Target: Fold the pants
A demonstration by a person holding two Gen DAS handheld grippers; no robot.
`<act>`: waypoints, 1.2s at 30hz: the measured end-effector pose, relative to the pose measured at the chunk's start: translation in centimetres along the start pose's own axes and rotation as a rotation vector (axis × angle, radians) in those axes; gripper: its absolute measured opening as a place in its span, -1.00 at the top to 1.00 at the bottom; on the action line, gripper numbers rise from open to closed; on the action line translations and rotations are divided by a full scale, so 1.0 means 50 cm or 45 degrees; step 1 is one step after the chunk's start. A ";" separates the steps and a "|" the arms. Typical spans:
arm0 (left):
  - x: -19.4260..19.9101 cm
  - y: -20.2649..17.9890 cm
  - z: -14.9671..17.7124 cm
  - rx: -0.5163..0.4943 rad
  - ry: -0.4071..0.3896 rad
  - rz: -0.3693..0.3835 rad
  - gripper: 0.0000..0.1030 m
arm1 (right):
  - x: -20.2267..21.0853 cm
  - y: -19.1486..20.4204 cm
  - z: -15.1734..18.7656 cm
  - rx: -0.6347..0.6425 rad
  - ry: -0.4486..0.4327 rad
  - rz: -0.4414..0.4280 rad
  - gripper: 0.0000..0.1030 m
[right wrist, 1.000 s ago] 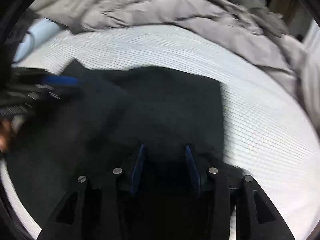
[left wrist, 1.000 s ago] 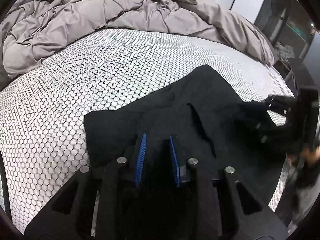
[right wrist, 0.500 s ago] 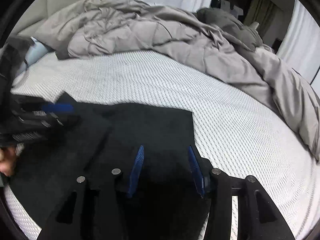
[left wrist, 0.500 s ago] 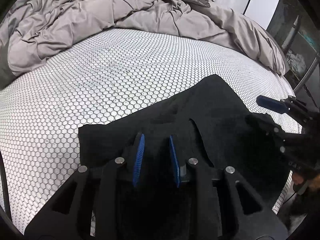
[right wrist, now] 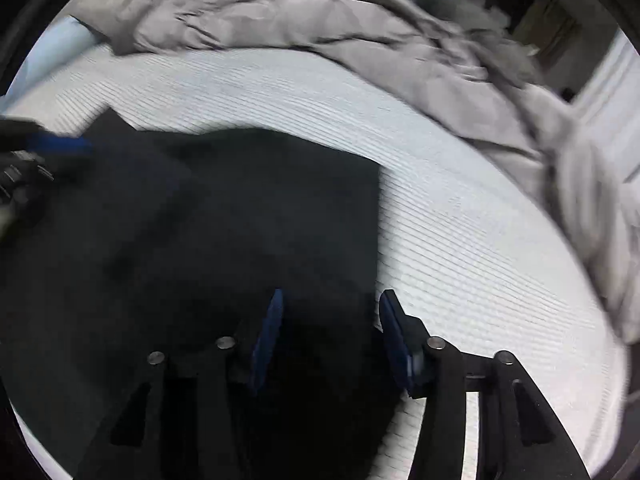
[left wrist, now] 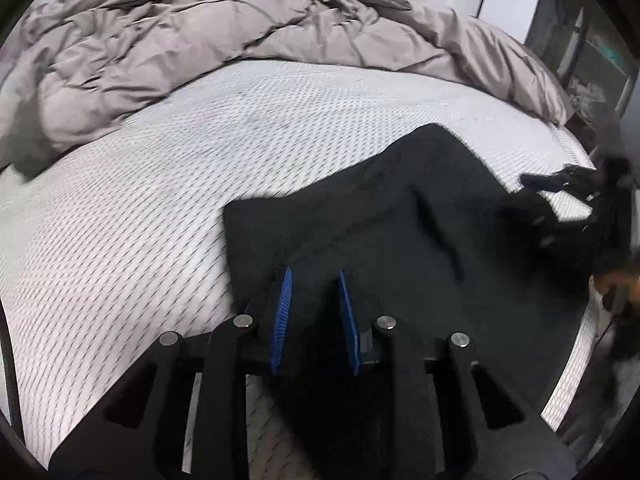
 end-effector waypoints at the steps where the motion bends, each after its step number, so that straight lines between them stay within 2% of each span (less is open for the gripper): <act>1: 0.014 0.004 0.007 0.021 -0.008 -0.015 0.56 | 0.009 -0.026 0.012 -0.063 -0.025 -0.065 -0.03; 3: 0.057 -0.007 0.022 0.028 -0.061 0.001 0.56 | 0.051 -0.060 0.020 -0.170 -0.093 -0.115 -0.03; 5: 0.096 -0.037 0.036 0.006 -0.115 0.039 0.53 | 0.117 -0.061 0.019 -0.157 -0.239 -0.110 -0.04; 6: 0.105 -0.048 0.042 -0.002 -0.134 0.051 0.48 | 0.139 -0.051 0.022 -0.152 -0.273 -0.144 -0.10; 7: 0.109 -0.067 0.049 -0.013 -0.155 0.077 0.31 | 0.159 -0.036 0.023 -0.146 -0.297 -0.245 -0.14; 8: 0.104 -0.086 0.056 -0.027 -0.155 0.108 0.14 | 0.165 -0.022 0.027 -0.143 -0.305 -0.328 -0.16; 10: 0.072 -0.115 0.069 -0.078 -0.091 0.170 0.11 | 0.154 0.020 0.032 -0.115 -0.270 -0.464 -0.17; 11: 0.052 -0.122 0.079 -0.108 -0.039 0.170 0.11 | 0.136 0.050 0.036 -0.077 -0.227 -0.480 -0.17; 13: 0.027 -0.117 0.104 -0.162 0.017 0.124 0.11 | 0.093 0.096 0.058 0.054 -0.129 -0.404 -0.17; 15: 0.047 -0.103 0.121 -0.182 0.001 0.134 0.11 | 0.088 0.088 0.085 0.076 -0.124 -0.374 -0.15; 17: 0.068 -0.083 0.136 -0.162 0.004 0.124 0.11 | 0.100 0.042 0.109 0.045 -0.125 -0.368 -0.05; 19: 0.091 -0.071 0.150 -0.146 -0.004 0.055 0.11 | 0.113 -0.001 0.141 0.006 -0.131 -0.394 -0.01; 21: 0.123 -0.073 0.156 -0.143 -0.034 0.032 0.11 | 0.129 -0.019 0.162 0.006 -0.156 -0.315 -0.02; 23: 0.162 -0.099 0.163 -0.171 -0.103 0.084 0.11 | 0.148 -0.029 0.160 -0.026 -0.193 -0.325 -0.02; 25: 0.164 -0.137 0.157 -0.226 -0.119 0.147 0.11 | 0.175 -0.020 0.148 -0.056 -0.248 -0.392 -0.02; 27: 0.142 -0.181 0.160 -0.285 -0.084 0.223 0.09 | 0.194 0.015 0.125 -0.051 -0.293 -0.478 -0.04; 29: 0.097 -0.210 0.178 -0.363 0.006 0.209 0.09 | 0.196 0.068 0.104 -0.002 -0.291 -0.545 -0.07; 31: 0.076 -0.213 0.199 -0.385 0.047 0.180 0.09 | 0.176 0.126 0.106 0.114 -0.232 -0.524 -0.08; 33: 0.088 -0.197 0.212 -0.381 0.041 0.218 0.09 | 0.152 0.146 0.128 0.223 -0.189 -0.433 -0.07; 34: 0.100 -0.186 0.217 -0.369 0.040 0.225 0.08 | 0.148 0.131 0.142 0.221 -0.195 -0.423 -0.07; 36: 0.123 -0.170 0.236 -0.374 0.052 0.240 -0.02 | 0.152 0.072 0.168 0.127 -0.175 -0.482 -0.01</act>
Point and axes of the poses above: each gripper's, at about its wrist camera, not at the fingertips, and x roughly against the way its jaws point, y to its left, z to its underside, the point moved 2 cm from there along -x, roughly the way its jaws point, and after that the axes turned 6 degrees about z, right-handed, at the moved point
